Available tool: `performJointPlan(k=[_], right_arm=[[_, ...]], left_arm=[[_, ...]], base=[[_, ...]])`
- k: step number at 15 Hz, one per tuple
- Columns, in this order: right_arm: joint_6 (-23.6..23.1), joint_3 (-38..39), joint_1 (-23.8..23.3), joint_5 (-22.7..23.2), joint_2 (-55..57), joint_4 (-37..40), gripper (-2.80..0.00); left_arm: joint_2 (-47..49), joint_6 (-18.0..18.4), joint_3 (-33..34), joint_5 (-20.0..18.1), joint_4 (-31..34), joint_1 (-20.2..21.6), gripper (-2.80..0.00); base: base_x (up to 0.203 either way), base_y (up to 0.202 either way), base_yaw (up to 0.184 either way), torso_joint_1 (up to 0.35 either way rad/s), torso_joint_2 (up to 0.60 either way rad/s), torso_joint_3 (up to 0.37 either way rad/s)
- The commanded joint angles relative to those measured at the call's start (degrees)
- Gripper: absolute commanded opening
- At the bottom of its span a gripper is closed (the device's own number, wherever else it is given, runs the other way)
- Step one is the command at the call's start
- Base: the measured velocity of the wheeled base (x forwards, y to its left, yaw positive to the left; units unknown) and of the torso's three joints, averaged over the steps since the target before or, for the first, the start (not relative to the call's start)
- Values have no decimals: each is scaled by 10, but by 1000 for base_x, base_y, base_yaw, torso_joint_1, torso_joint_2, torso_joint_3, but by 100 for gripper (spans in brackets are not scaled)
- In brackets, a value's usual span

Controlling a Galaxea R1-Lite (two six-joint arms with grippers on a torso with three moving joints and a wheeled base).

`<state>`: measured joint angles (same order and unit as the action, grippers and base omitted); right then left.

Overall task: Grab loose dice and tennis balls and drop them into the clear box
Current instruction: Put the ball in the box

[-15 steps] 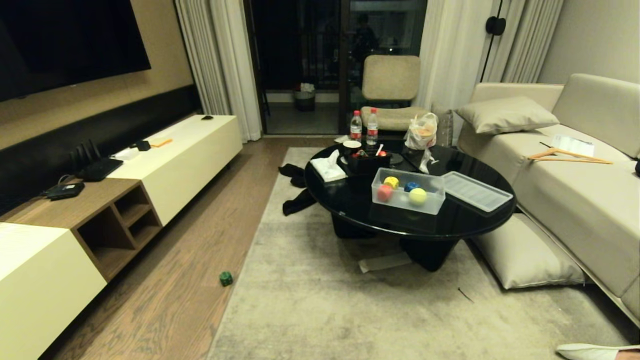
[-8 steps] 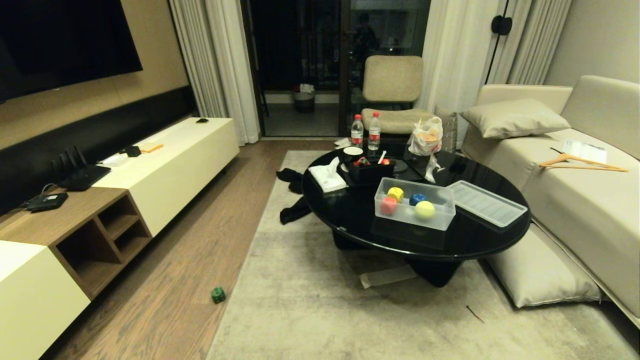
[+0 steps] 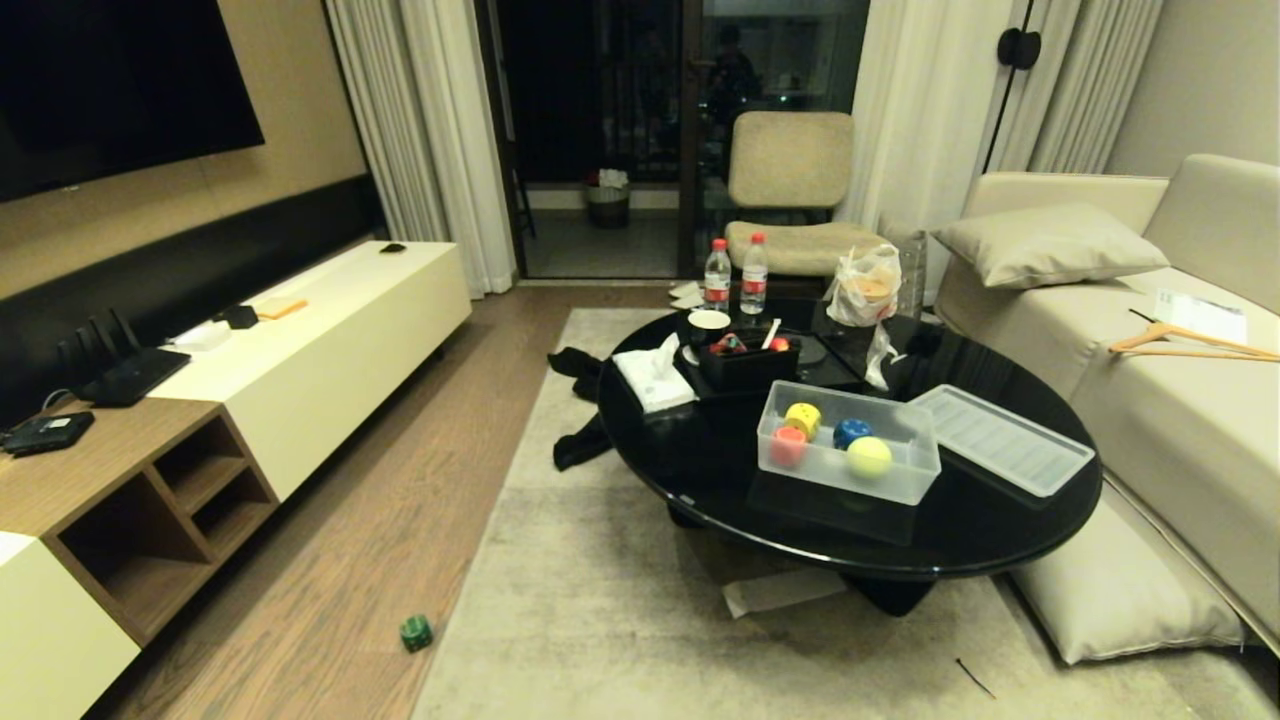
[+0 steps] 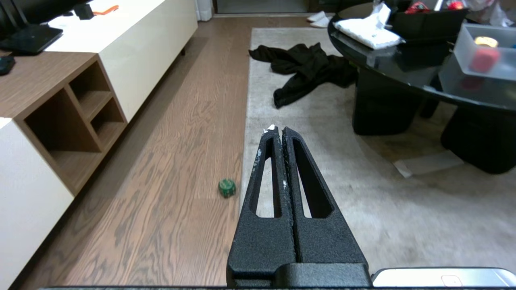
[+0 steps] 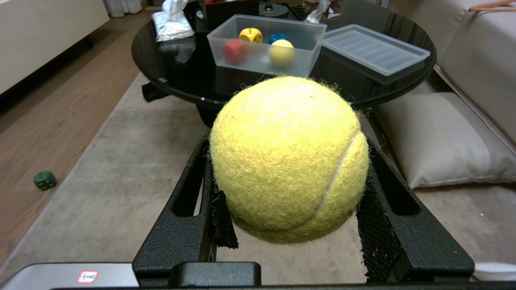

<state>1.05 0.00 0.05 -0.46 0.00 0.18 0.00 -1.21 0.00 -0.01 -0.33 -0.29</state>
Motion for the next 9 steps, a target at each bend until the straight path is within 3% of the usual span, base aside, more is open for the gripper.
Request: performJointPlan(k=[1,9], right_arm=[[0,1,0,0,1,0,-280],[0,1,0,0,1,0,-280]], left_arm=[[0,0,1,0,0,0,-280],[0,0,1,0,0,0,-280]], base=[[201,0,-16,4,4,7],[182,0,4,3,2,2]])
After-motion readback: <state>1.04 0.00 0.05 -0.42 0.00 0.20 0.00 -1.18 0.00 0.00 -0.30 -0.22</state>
